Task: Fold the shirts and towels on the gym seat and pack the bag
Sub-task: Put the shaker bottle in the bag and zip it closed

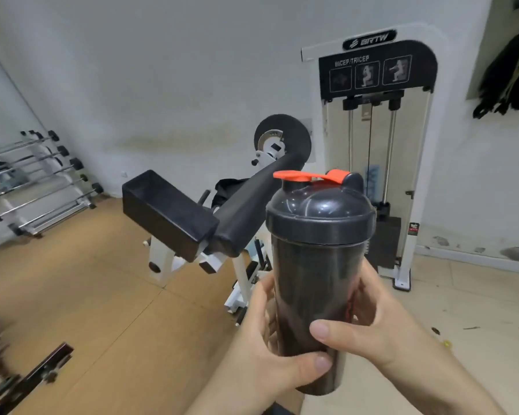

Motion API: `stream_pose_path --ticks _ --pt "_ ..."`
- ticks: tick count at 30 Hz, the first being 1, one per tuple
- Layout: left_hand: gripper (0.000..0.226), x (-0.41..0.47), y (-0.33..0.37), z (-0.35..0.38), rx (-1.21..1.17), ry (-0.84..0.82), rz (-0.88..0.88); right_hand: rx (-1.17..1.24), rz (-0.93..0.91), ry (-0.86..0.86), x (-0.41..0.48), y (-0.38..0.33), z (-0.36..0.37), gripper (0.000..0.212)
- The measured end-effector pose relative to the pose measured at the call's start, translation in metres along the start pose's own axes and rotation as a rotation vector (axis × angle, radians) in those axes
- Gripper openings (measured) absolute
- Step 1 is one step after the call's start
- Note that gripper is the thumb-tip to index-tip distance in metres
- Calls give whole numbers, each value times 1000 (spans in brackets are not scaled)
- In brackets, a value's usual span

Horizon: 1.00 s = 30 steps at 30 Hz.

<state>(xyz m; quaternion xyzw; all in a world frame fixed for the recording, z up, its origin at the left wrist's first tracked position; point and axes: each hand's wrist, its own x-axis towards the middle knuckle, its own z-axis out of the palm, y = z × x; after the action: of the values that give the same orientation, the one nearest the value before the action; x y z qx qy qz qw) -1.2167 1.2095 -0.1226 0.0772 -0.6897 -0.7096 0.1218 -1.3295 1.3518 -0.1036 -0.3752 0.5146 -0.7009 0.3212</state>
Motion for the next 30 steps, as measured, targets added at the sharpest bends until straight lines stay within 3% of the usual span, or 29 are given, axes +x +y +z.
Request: stream_pose_path --ticks 8,14,18,21,25,30 --pt "100 -89 -16 -60 41 64 -87 -150 111 29 -21 32 91 72" --pt "76 -151 -15 -147 178 173 -98 -174 124 -42 -6 67 205 71" --pt "88 -214 -42 -233 408 413 -41 -193 61 147 8 121 324 74" --pt "87 -269 -47 -296 441 456 -81 -175 73 229 26 155 408 75" --pt "52 -322 -24 -389 181 443 -158 -77 190 27 71 165 475 82" --pt "50 -339 -7 -463 28 301 -265 71 341 -275 120 184 529 71"
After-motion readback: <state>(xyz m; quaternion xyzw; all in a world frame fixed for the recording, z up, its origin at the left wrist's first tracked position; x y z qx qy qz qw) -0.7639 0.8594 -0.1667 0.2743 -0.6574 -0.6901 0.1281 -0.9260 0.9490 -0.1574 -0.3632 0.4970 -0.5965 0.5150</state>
